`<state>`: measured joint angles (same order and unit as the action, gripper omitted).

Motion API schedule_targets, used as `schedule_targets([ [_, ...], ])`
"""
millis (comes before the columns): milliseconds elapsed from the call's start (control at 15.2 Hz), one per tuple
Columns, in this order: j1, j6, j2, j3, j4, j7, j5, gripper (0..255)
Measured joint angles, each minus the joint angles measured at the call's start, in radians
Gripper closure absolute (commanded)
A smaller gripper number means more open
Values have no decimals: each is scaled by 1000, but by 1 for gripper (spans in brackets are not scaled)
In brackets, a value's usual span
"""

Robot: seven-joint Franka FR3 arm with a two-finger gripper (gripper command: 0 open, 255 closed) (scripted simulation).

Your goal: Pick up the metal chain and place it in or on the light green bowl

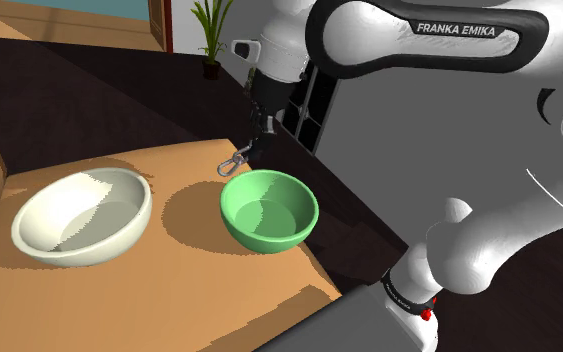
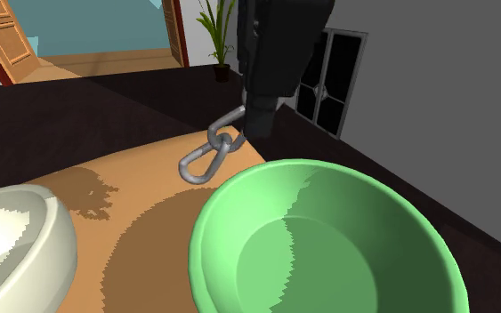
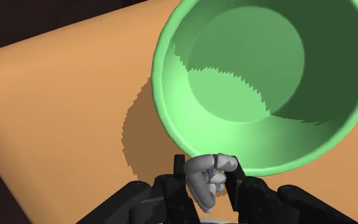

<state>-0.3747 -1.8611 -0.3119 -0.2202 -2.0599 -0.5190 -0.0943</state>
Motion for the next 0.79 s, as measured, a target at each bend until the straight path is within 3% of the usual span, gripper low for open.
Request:
schedule_targets([
  [396,-30,34,-233,6,-196,0,-43,255],
  [792,-35,-35,-259,4,-292,-6,-52,255],
])
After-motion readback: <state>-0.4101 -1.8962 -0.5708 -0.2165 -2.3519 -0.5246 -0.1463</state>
